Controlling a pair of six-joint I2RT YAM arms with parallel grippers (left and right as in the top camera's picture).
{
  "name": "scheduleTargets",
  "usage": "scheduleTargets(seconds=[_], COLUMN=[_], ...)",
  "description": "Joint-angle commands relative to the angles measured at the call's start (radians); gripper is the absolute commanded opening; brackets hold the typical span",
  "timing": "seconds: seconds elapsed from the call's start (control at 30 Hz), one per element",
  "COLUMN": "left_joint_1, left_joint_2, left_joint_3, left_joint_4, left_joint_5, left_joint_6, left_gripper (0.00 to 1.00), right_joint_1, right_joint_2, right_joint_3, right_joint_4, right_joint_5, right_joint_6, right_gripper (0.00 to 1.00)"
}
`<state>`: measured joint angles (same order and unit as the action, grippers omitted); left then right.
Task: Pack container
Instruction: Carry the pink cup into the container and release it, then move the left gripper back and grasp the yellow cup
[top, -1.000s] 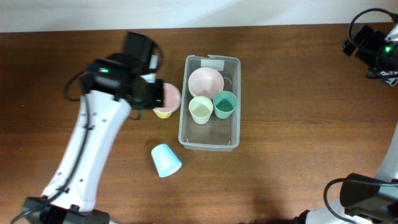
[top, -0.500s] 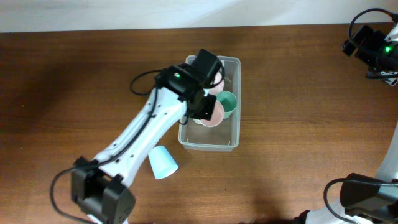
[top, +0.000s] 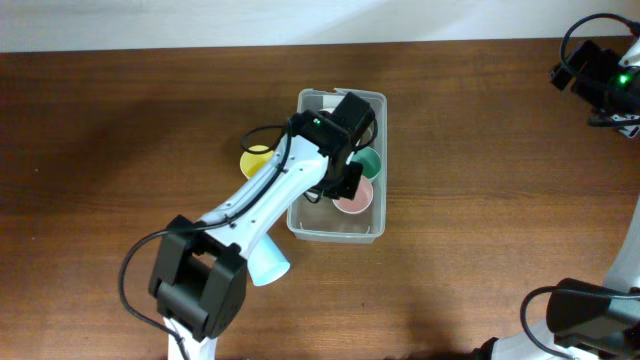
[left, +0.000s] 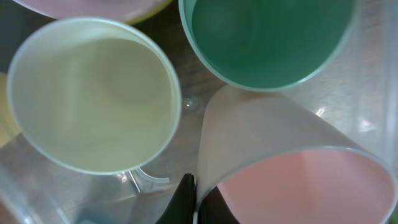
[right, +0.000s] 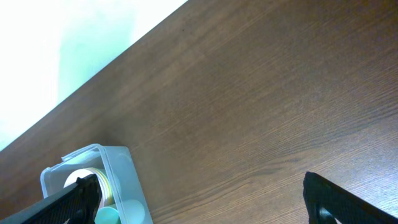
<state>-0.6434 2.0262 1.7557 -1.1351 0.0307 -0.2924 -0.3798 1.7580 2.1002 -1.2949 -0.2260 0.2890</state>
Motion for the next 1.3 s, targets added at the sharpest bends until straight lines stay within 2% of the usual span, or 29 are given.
scheduleTargets(seconds=[0.0, 0.13, 0.2, 0.43, 0.47, 0.7, 0.9, 0.97, 1.03, 1.2, 1.27], left_joint_1=[-0.003, -0.003, -0.003, -0.002, -0.002, -0.002, -0.002, -0.002, -0.002, 0.024, 0.069], left_joint_2=[0.027, 0.027, 0.027, 0.027, 0.027, 0.026, -0.002, -0.030, -0.053, -0.082, -0.078], left_joint_3=[-0.006, -0.006, -0.006, 0.039, 0.061, 0.254, 0.403, 0.407, 0.407, 0.404, 0.401], left_joint_4=[0.007, 0.029, 0.036, 0.009, -0.011, -0.216, -0.468, -0.520, -0.553, -0.552, -0.536], left_joint_5=[0.019, 0.019, 0.019, 0.050, 0.050, 0.033, -0.111, -0.189, -0.263, -0.328, -0.330], left_joint_6=[-0.010, -0.010, -0.010, -0.010, -0.010, -0.010, -0.015, -0.057, -0.090, -0.114, -0.119], left_gripper=[0.01, 0.01, 0.05, 0.47, 0.51, 0.51, 0.51, 0.51, 0.54, 0.70, 0.72], right_joint_1=[-0.001, -0.001, -0.001, -0.001, -0.001, -0.001, -0.001, -0.001, -0.001, -0.001, -0.001], right_joint_2=[0.004, 0.004, 0.004, 0.004, 0.004, 0.004, 0.004, 0.004, 0.004, 0.004, 0.004], right_joint_3=[0.001, 0.001, 0.001, 0.001, 0.001, 0.001, 0.001, 0.001, 0.001, 0.001, 0.001], right_joint_4=[0.000, 0.000, 0.000, 0.000, 0.000, 0.000, 0.000, 0.000, 0.000, 0.000, 0.000], right_joint_5=[-0.001, -0.001, -0.001, -0.001, -0.001, -0.001, -0.001, -0.001, -0.001, -0.001, -0.001], right_joint_6=[0.008, 0.008, 0.008, 0.008, 0.008, 0.008, 0.008, 0.008, 0.008, 0.008, 0.008], right_gripper=[0.99, 0.99, 0.99, 0.99, 0.99, 0.99, 0.99, 0.99, 0.99, 0.99, 0.99])
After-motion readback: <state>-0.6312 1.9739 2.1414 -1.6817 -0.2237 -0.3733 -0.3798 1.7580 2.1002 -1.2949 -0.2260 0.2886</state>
